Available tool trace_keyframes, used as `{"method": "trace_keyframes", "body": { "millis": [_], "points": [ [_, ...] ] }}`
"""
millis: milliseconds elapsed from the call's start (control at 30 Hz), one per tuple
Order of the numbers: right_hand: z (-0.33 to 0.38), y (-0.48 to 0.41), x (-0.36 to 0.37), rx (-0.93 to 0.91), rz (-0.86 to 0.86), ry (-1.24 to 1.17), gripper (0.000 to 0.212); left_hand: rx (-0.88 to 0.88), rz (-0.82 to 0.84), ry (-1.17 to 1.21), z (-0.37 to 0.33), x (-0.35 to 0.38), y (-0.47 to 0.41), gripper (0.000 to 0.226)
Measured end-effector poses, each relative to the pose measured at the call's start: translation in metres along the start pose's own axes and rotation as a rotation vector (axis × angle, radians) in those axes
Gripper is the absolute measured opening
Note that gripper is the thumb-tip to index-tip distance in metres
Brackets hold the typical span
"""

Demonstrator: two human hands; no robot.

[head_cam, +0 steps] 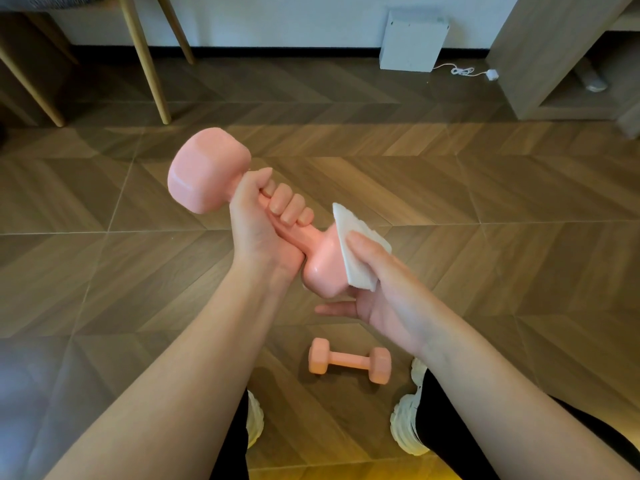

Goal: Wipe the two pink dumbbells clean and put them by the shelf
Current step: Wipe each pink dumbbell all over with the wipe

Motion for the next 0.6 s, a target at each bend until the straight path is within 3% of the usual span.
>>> {"method": "trace_keyframes", "body": {
  "millis": [133, 233, 367, 433, 600],
  "points": [
    [0.0, -0.001, 0.002, -0.024, 0.01, 0.015, 0.065, 0.001, -0.019, -0.025, 0.001, 0.001, 0.003, 0.036],
    [0.002, -0.004, -0.007, -0.095, -0.074, 0.184, 0.072, -0.029, -0.102, -0.018, 0.005, -0.007, 0.0, 0.034],
    [0.008, -0.008, -0.012, -0.149, -0.19, 0.158, 0.039, -0.051, -0.142, 0.051, 0.008, -0.014, -0.003, 0.035],
    [0.007, -0.009, -0.009, -0.139, -0.167, 0.116, 0.033, -0.03, -0.137, 0.029, 0.005, -0.013, -0.002, 0.035],
    [0.009, -0.006, -0.001, -0.201, -0.024, 0.152, 0.061, -0.02, -0.097, 0.025, -0.002, -0.009, -0.002, 0.036]
  ]
}}
Point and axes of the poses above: each hand's wrist, its own y-axis away from the middle knuckle, its own x-axis out of the palm, z = x × y, the point moved 10 cm from there along -y, towards the middle knuckle, and after that the axes turned 7 degrees about -x, right-handed, at the moved point
